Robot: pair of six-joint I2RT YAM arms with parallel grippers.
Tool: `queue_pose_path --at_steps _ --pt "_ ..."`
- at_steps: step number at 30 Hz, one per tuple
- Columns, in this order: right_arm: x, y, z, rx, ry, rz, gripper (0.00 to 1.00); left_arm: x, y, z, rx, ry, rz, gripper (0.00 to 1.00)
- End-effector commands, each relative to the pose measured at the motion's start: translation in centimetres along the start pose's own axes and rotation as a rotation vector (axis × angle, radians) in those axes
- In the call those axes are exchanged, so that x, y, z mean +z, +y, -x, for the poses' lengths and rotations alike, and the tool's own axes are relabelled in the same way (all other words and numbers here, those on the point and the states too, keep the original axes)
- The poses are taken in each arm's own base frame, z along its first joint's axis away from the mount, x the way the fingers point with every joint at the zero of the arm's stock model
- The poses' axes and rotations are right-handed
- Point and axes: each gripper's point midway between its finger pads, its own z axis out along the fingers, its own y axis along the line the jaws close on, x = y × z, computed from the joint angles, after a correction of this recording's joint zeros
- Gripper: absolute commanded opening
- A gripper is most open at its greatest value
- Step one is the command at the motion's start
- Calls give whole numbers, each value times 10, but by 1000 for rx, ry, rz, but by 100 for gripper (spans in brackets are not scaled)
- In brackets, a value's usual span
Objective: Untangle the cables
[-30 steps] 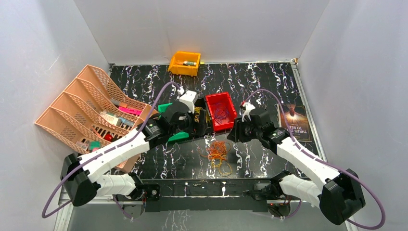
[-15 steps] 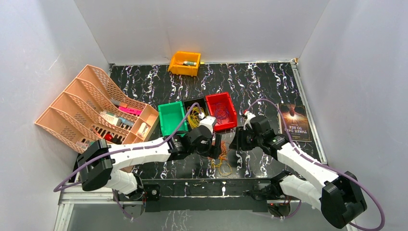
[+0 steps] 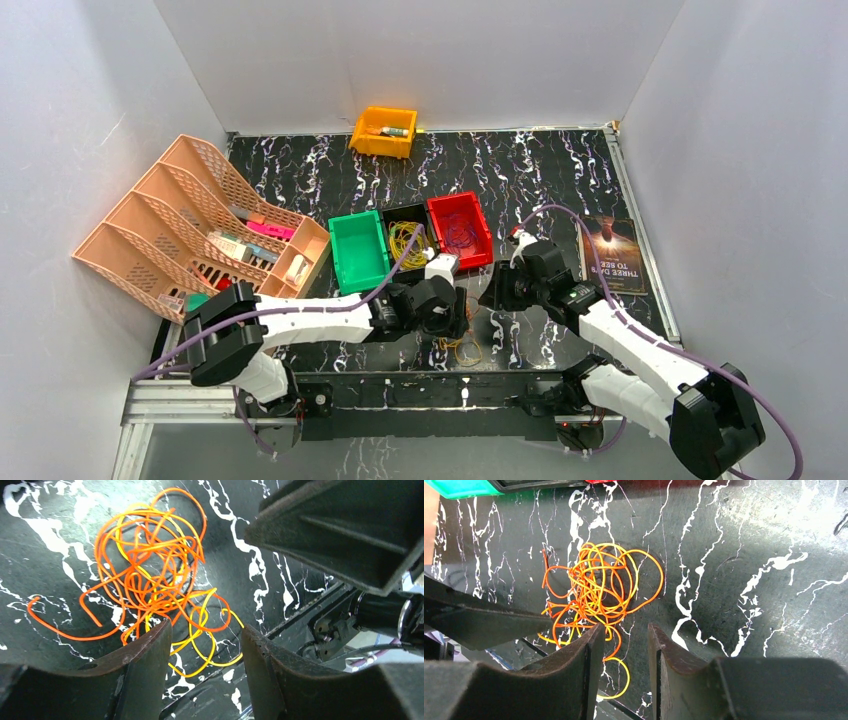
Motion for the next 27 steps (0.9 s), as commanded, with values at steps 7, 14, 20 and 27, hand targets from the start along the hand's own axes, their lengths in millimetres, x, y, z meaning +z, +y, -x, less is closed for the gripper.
queue_pose_path --at_steps 7,14,20,27 --pt "2 2 4 -2 -30 17 45 -30 0 -19 253 39 -98 57" --pt "3 3 4 -5 -23 20 45 -41 2 -17 317 29 -123 57" --pt "6 5 2 -3 -5 37 45 -34 5 -21 381 45 -115 56" --pt "6 6 2 -5 -2 36 45 -24 12 -18 473 62 -68 53"
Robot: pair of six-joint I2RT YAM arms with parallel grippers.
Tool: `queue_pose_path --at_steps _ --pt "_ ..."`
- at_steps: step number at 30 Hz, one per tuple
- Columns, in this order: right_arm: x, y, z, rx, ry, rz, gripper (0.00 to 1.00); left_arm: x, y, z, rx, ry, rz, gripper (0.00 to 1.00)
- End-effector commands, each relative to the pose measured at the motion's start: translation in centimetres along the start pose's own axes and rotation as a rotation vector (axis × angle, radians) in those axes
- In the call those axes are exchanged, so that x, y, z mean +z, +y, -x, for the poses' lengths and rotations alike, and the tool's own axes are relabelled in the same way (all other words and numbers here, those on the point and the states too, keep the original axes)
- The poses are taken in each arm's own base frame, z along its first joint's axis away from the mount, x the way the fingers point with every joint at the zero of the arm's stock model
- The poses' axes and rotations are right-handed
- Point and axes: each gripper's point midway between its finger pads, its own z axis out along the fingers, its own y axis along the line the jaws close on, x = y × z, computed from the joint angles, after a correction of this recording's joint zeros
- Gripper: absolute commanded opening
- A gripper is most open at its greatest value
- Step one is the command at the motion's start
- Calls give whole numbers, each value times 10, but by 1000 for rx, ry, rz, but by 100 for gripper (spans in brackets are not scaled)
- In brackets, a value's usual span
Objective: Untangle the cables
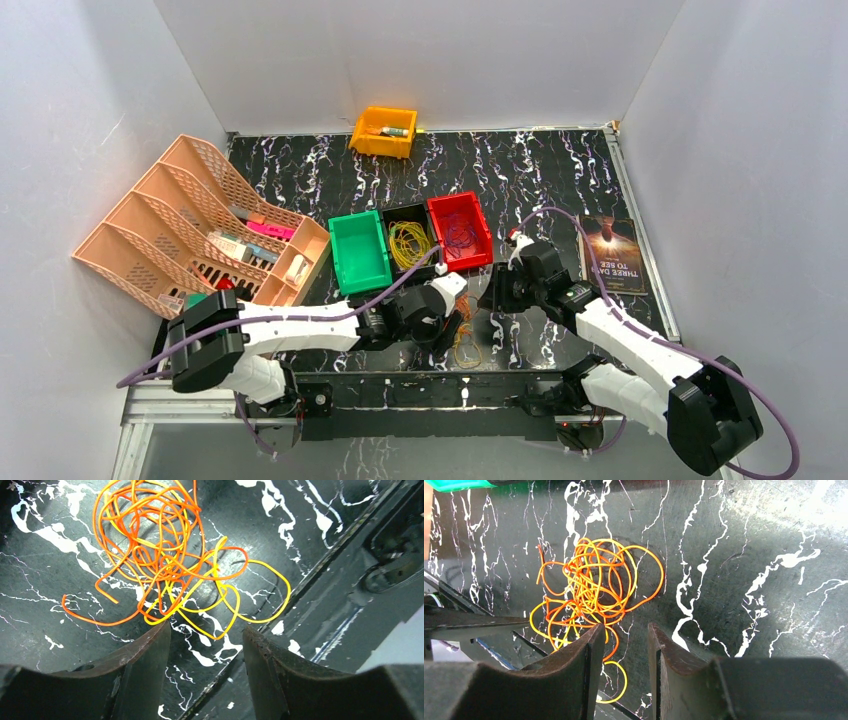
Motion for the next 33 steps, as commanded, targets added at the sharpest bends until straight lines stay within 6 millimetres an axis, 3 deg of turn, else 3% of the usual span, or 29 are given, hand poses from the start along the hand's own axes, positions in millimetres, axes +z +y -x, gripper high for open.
queue_pose_path --at_steps 1,10,18,21,28,33 --pt "0 8 9 -14 -30 33 45 -3 0 11 83 -6 13 53" --pt "1 10 9 -15 -22 43 44 -29 8 33 156 -81 20 58" --pt "0 16 14 -26 -19 61 44 -5 11 43 116 -67 -144 47" --pt "-1 16 14 -29 -19 61 44 9 11 31 117 -10 -164 42" --pt "-3 19 17 -32 -27 66 44 19 10 19 115 27 -183 38" --pt "-1 19 17 -33 -21 68 44 20 11 17 117 37 -179 25"
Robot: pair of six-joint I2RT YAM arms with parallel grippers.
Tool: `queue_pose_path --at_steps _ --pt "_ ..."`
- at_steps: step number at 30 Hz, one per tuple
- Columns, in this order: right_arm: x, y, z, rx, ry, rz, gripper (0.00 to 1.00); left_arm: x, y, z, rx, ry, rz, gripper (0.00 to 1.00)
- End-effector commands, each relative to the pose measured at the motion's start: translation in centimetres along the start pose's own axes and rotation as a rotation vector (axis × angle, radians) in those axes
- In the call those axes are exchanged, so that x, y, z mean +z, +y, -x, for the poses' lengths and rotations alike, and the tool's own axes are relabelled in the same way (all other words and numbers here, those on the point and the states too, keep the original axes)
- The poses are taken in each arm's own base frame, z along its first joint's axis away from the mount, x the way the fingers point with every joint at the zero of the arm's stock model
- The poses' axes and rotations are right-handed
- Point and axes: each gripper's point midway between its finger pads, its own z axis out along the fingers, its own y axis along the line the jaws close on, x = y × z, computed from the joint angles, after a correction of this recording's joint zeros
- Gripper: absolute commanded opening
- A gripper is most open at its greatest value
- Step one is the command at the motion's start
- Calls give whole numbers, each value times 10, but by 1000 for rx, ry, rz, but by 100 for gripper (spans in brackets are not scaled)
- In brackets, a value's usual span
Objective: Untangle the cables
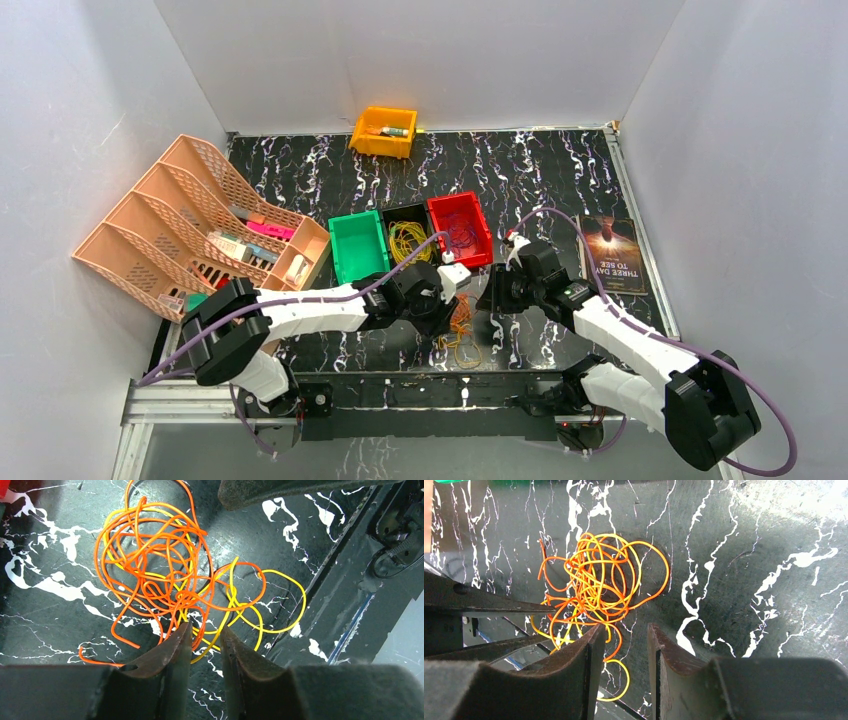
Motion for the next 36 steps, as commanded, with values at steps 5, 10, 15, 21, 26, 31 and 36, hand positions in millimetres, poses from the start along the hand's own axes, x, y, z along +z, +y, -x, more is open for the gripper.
queue_pose_path --at_steps 5,10,15,21,26,31,36 --pt "-4 16 20 -31 -48 49 44 -8 -2 16 24 -57 -2 13" --pt "-4 16 20 -30 -52 50 44 -12 1 18 26 -63 11 2" --pt "-5 17 21 -33 -56 53 44 -18 -1 23 25 -75 15 0" --pt "-14 31 33 -62 -120 118 45 -36 -9 43 48 -101 1 0" --pt "-31 60 49 -136 -221 253 50 -52 -13 57 74 -118 0 0" --pt "-47 85 58 -237 -284 380 55 -69 -17 75 93 -160 8 0" --pt "-55 97 65 -309 -334 434 58 -78 -17 90 90 -196 28 0"
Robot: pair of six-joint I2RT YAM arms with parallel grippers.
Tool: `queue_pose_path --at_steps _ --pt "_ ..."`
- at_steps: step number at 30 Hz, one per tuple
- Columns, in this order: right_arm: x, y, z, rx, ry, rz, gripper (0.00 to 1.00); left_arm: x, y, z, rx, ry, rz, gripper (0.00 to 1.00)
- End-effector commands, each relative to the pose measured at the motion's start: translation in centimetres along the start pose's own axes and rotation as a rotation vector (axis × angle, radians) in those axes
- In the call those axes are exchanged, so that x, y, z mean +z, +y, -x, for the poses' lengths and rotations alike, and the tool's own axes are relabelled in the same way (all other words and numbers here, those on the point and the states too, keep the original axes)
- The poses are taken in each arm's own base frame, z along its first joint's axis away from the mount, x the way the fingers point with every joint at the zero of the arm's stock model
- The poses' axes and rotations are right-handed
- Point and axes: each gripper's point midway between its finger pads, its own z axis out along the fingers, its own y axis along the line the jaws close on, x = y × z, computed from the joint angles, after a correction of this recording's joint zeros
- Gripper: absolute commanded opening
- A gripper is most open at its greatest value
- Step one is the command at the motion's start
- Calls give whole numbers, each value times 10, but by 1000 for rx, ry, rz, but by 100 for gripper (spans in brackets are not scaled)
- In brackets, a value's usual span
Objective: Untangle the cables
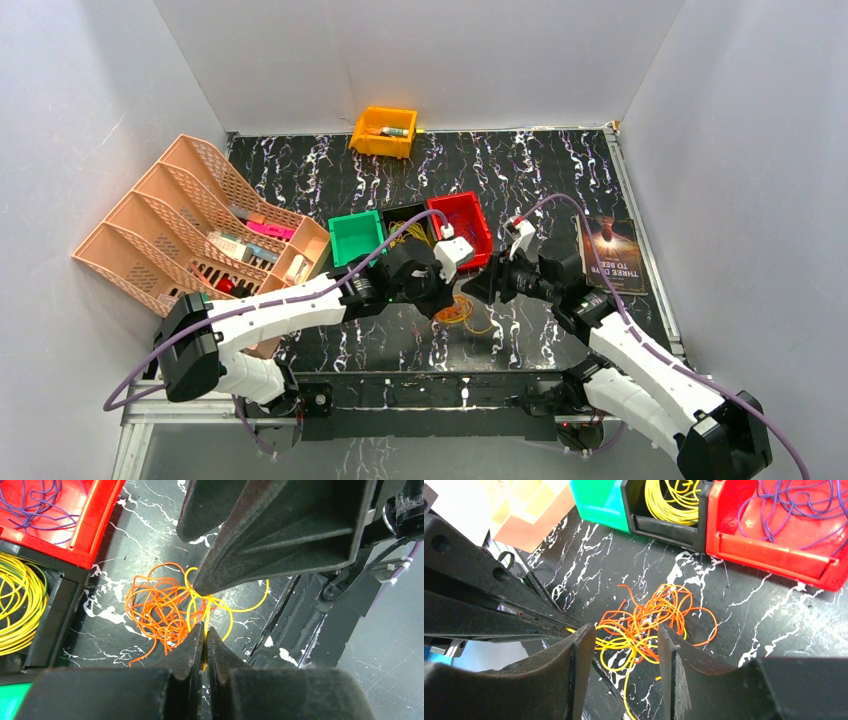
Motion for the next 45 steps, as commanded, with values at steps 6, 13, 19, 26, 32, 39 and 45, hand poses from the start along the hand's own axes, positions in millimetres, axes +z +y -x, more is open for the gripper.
queue_pose_path --at_steps 6,13,19,26,32,39,45 --pt "-4 32 31 -142 -128 144 59 -17 11 31 -17 -60 90 0" --pt "-12 23 27 -150 -172 96 63 -18 13 37 -68 -102 111 0" --pt "-9 21 21 -156 -156 106 67 -16 9 44 -83 -117 93 0" --pt "-4 19 19 -153 -145 111 68 -12 8 51 -95 -119 97 0" --pt "5 7 24 -124 -161 58 68 -14 -2 62 -93 -138 48 0" --pt "26 1 30 -69 -173 70 68 -29 -13 80 -71 -171 3 0" --pt "40 -13 16 -16 -157 56 67 -68 -17 119 -71 -299 12 0"
